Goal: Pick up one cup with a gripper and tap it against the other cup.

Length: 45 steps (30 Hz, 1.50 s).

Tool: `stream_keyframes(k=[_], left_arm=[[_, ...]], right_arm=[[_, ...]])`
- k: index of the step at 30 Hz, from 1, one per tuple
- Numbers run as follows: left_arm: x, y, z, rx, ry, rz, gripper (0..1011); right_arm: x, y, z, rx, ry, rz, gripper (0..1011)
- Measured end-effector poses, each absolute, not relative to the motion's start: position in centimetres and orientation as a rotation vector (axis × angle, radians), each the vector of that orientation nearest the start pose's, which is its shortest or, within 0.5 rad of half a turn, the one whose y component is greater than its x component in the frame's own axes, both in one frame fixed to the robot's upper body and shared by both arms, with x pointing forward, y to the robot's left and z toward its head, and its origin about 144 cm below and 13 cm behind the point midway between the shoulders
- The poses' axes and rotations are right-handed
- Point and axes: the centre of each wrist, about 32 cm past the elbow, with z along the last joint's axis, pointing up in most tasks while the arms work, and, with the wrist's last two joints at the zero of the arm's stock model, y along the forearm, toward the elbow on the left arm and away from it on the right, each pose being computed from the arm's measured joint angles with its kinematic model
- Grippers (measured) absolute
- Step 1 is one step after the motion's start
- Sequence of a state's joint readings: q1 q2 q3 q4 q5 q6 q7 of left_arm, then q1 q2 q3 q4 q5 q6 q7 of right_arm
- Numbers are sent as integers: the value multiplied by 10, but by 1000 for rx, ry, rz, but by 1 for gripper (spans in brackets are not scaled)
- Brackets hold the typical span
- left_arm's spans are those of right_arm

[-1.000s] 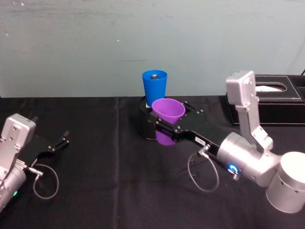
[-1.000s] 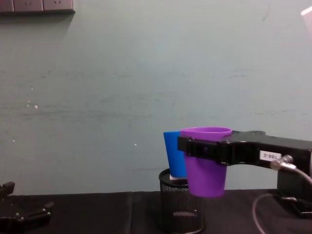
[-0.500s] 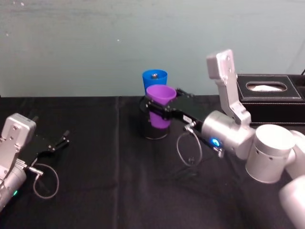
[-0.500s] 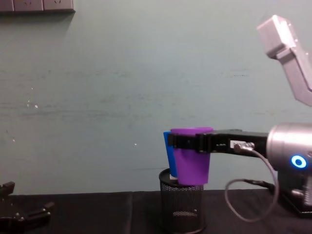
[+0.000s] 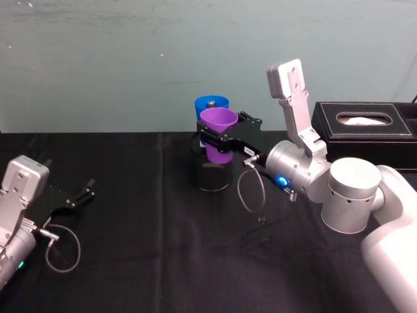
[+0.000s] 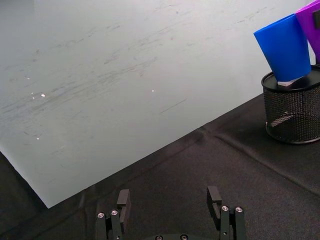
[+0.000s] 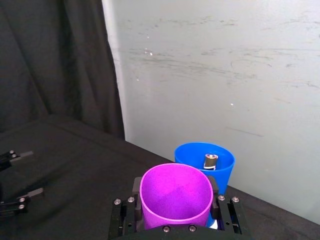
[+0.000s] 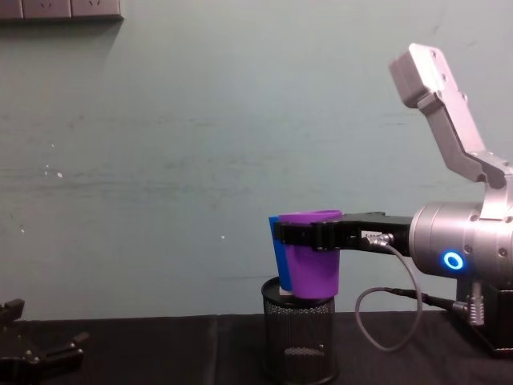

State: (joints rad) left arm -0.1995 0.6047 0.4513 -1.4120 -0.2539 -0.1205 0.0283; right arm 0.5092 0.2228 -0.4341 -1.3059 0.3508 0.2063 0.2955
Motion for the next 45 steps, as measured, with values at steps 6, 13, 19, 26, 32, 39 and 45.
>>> stream_keyframes(k=[6, 13, 19, 26, 32, 39, 45], left_arm=[[489, 310, 1140, 305, -285, 1248, 1000], [489, 310, 1140, 304, -285, 1248, 1000], [489, 310, 1140, 304, -285, 1248, 1000], [489, 310, 1140, 304, -285, 1248, 1000], [489, 310, 1140, 304, -285, 1248, 1000], [489, 310, 1140, 304, -285, 1248, 1000], [489, 310, 1140, 304, -285, 1248, 1000]], right_arm=[[582, -179, 1226, -90, 10, -946, 734], [588, -177, 1227, -80, -3, -965, 735], [593, -175, 1229, -75, -10, -975, 734], [594, -174, 1231, -72, -16, -979, 735], [594, -173, 1232, -68, -19, -984, 734], [594, -171, 1232, -67, -21, -988, 735], [595, -169, 1232, -66, -19, -996, 735]])
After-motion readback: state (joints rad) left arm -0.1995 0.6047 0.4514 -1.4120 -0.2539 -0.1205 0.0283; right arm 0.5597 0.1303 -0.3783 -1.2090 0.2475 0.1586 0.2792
